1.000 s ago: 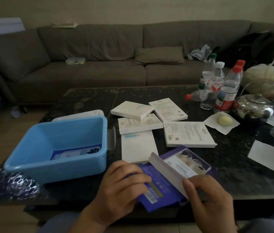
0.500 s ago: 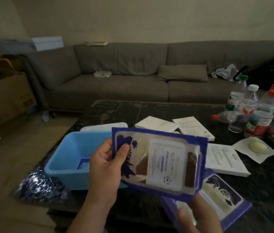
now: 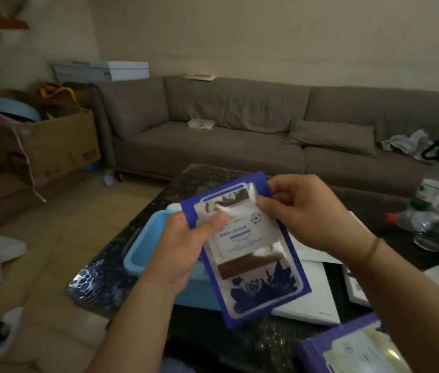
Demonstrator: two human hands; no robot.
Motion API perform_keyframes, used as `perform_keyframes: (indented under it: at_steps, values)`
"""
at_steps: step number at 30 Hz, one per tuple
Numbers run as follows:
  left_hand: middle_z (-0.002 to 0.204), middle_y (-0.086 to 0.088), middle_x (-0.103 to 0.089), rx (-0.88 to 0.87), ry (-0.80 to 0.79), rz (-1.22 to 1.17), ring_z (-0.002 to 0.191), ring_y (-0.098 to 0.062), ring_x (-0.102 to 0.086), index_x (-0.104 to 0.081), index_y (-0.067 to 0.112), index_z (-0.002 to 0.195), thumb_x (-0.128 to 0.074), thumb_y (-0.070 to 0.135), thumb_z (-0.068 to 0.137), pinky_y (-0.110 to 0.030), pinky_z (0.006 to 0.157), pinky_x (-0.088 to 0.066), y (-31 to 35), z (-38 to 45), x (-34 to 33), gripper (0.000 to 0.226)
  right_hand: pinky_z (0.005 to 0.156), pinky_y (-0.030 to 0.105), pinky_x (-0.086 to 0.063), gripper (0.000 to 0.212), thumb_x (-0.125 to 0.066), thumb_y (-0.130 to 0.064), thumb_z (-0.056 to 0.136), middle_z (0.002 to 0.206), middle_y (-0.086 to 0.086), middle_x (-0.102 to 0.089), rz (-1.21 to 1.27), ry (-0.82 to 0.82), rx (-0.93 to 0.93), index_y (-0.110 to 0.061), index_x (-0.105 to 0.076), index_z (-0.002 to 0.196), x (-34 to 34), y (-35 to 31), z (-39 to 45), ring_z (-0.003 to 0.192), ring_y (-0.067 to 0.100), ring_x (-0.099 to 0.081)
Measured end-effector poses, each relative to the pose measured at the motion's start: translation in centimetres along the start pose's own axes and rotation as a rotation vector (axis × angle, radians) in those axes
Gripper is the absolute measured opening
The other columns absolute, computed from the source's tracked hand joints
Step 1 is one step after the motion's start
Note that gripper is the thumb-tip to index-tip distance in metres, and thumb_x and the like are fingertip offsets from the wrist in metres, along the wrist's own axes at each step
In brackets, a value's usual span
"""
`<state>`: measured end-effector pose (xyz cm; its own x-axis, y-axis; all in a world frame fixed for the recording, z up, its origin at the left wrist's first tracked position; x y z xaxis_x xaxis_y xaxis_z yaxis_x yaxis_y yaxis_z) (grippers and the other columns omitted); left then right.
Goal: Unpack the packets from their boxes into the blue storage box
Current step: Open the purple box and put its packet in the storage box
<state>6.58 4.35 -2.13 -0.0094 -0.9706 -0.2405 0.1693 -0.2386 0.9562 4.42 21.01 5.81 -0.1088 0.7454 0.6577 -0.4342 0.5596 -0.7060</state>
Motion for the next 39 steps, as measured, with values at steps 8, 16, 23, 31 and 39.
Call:
perform_keyframes:
  at_steps: [8,16,23,31,39]
  values:
    - [0.094,-0.011,-0.077,0.028,0.279,-0.033,0.085,-0.027,-0.074,-0.074,0.014,0.095,-0.072,0.019,0.079,-0.041,0.075,-0.058,0.7,1.3,6.1,0.017,0.076,0.030,-0.060,0.015,-0.067,-0.030,0.087,0.096,-0.009,-0.073,0.000,-0.263,-0.090,-0.032,-0.064,0.102,-6.3,2.1,4.6,0.085,0.007,-0.071]
    - [0.080,-0.003,-0.076,-0.013,0.245,0.628,0.073,-0.011,-0.072,-0.071,0.017,0.092,-0.077,0.002,0.079,-0.021,0.068,-0.056,1.5,3.3,12.6,0.020,0.072,0.020,-0.052,0.011,-0.063,-0.022,0.091,0.097,-0.009,-0.068,-0.249,-0.360,0.009,-0.025,-0.067,0.101,-11.2,3.4,10.4,0.087,0.007,-0.065]
    - [0.093,0.016,-0.070,-0.058,0.456,0.777,0.088,0.003,-0.066,-0.067,0.030,0.099,-0.072,0.024,0.085,-0.014,0.073,-0.049,0.6,2.9,15.7,0.016,0.084,0.030,-0.045,0.009,-0.063,-0.028,0.088,0.097,-0.003,-0.062,-0.576,-0.762,0.008,-0.028,-0.059,0.096,-18.9,7.7,10.3,0.091,0.017,-0.059]
    - [0.091,0.013,-0.073,-0.074,0.363,0.759,0.088,0.003,-0.067,-0.066,0.035,0.094,-0.070,0.025,0.088,-0.014,0.071,-0.051,-0.7,2.8,15.0,0.012,0.085,0.029,-0.047,0.035,-0.064,-0.032,0.089,0.114,0.000,-0.063,-0.610,-0.872,-0.123,-0.021,-0.058,0.122,-21.4,9.7,9.1,0.102,0.018,-0.061]
    - [0.133,0.040,-0.033,0.001,-0.115,1.199,0.123,0.023,-0.025,-0.044,0.051,0.130,-0.067,0.059,0.077,-0.029,0.114,-0.024,-1.6,0.5,12.7,0.058,0.103,0.040,-0.041,0.048,-0.056,-0.037,0.092,0.134,-0.002,-0.055,-0.718,-0.924,0.016,-0.032,-0.045,0.138,-21.0,9.1,7.5,0.118,0.021,-0.052]
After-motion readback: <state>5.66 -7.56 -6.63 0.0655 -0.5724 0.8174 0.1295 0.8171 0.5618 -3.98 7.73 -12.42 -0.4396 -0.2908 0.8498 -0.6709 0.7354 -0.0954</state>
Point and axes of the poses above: each hand's wrist, its own z-axis towards the middle knuckle, its own x-axis out of the back of the hand, y = z × x, the point moved 7 cm from there along z, towards the middle knuckle
